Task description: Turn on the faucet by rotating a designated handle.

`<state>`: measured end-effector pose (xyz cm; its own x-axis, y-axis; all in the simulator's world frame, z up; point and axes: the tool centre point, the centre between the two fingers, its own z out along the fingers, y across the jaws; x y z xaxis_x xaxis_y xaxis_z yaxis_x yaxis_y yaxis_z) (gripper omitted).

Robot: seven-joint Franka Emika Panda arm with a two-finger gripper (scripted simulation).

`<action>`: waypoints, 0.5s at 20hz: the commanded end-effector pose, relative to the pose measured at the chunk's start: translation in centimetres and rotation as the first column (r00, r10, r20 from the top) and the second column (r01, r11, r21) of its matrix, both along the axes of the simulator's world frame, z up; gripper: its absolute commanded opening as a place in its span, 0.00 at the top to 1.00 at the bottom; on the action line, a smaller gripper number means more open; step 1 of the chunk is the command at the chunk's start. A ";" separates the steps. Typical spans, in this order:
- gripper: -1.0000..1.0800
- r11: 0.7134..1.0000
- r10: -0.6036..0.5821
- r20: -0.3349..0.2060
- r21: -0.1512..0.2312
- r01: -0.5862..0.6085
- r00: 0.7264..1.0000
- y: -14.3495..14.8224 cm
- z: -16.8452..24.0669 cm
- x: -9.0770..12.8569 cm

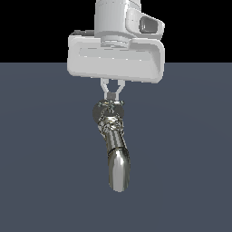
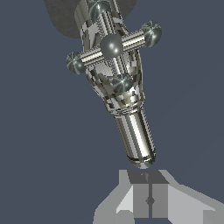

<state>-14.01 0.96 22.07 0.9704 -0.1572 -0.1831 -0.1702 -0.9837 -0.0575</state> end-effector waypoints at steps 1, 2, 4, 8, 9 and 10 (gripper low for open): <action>0.87 0.999 -0.022 -0.035 0.029 0.023 0.999 -0.7 -4.0 -0.7; 0.78 0.999 0.002 0.024 0.034 -0.003 1.000 0.0 -3.2 2.4; 0.77 0.985 -0.171 0.045 0.039 0.170 0.984 -2.2 -3.2 4.5; 0.66 0.978 -0.206 0.071 0.030 0.204 0.976 -1.6 -5.1 6.6; 0.86 0.961 -0.274 0.117 -0.016 0.278 0.955 -9.1 -5.3 9.4; 0.86 0.946 -0.312 0.146 -0.041 0.321 0.939 -10.6 -4.2 8.8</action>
